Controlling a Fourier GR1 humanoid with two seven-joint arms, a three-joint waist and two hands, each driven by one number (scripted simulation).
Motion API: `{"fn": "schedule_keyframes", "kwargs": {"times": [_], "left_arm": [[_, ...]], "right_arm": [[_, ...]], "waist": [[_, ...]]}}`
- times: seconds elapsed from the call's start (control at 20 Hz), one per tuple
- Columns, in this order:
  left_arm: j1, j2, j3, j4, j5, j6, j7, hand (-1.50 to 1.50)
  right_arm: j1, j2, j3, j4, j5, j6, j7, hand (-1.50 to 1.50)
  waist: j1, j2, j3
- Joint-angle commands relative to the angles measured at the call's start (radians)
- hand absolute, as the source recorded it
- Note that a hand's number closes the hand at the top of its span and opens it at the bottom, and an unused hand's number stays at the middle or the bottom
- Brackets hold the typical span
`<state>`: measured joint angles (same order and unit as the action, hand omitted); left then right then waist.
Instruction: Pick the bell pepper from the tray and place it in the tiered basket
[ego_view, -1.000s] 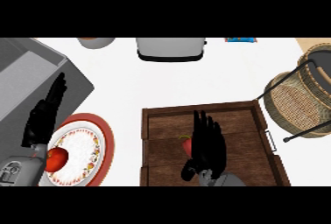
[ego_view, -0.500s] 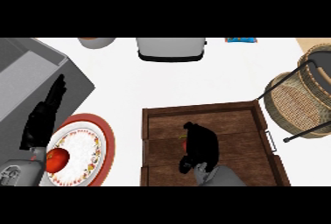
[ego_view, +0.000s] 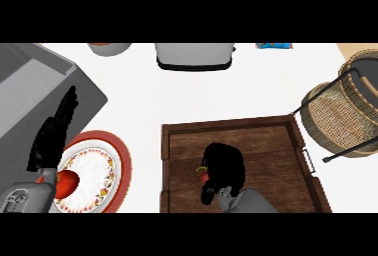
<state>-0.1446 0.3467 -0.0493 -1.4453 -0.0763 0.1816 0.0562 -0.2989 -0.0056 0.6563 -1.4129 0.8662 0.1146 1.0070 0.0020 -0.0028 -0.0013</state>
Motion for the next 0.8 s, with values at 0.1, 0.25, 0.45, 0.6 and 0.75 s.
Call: {"fn": "schedule_keyframes", "kwargs": {"times": [0.1, 0.25, 0.45, 0.6, 0.75], "left_arm": [[0.053, -0.012, 0.009, -0.078, -0.021, -0.005, 0.017, 0.00], [-0.043, 0.015, 0.045, -0.015, -0.014, -0.041, 0.063, 0.00], [0.041, -0.013, 0.036, 0.024, -0.019, -0.006, -0.022, 0.00], [0.009, -0.022, 0.039, 0.005, -0.010, -0.002, 0.007, 0.00], [0.006, -0.001, 0.046, -0.034, -0.008, -0.012, 0.044, 0.00]], "right_arm": [[-0.014, 0.005, 0.027, -0.119, -0.034, -0.058, 0.140, 1.50], [0.116, -0.026, 0.059, -0.238, 0.018, -0.053, -0.005, 1.50], [0.261, -0.237, 0.248, -0.454, -0.088, 0.010, -0.295, 1.50], [0.360, -0.389, 0.279, -0.649, -0.087, -0.062, -0.422, 1.50], [0.420, -0.473, 0.167, -0.866, -0.132, -0.131, -0.459, 1.50]], "waist": [[0.005, 0.001, 0.001], [-0.007, 0.001, 0.001], [-0.024, -0.006, 0.002], [-0.044, -0.010, 0.003], [-0.045, -0.011, 0.004]]}}
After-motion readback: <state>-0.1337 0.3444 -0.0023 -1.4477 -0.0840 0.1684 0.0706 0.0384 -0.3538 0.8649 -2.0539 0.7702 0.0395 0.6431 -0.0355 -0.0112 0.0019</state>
